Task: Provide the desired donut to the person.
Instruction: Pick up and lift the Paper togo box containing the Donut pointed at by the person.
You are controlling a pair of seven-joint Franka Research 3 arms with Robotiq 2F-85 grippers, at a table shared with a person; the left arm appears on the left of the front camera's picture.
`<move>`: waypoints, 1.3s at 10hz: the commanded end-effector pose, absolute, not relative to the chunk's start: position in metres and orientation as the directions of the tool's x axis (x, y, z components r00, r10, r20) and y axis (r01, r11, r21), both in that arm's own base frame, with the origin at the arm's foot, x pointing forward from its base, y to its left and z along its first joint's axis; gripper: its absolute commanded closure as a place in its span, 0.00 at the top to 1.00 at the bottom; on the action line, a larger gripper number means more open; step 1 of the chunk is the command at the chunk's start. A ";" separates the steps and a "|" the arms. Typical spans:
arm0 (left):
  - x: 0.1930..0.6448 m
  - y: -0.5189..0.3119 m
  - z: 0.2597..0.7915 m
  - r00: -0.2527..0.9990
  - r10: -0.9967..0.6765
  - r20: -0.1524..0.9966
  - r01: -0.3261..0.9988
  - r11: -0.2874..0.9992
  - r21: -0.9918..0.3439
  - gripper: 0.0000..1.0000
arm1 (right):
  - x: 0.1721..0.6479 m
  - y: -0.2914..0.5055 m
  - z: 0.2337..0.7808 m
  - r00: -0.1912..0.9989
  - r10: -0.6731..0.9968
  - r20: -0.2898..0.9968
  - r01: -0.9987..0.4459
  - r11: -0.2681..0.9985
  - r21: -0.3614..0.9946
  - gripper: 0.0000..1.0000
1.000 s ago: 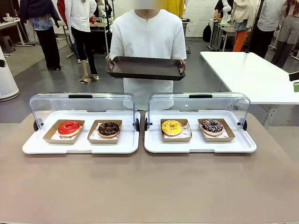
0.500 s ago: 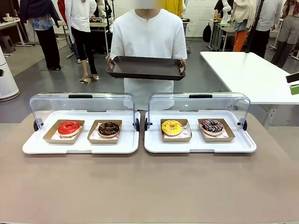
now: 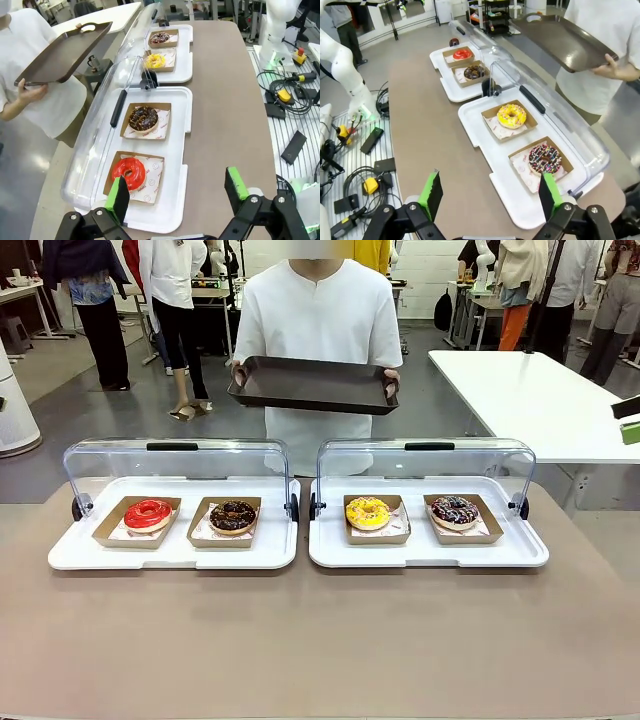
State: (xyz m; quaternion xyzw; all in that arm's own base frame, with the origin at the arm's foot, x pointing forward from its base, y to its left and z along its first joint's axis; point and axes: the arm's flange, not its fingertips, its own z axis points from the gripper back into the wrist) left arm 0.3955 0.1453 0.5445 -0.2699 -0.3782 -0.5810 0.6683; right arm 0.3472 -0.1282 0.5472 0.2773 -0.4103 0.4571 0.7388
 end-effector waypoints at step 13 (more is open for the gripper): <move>0.395 0.146 0.543 0.020 -0.572 0.820 0.982 0.164 0.091 1.00 | 0.349 -0.128 0.546 0.241 0.440 0.865 -0.905 0.424 0.036 1.00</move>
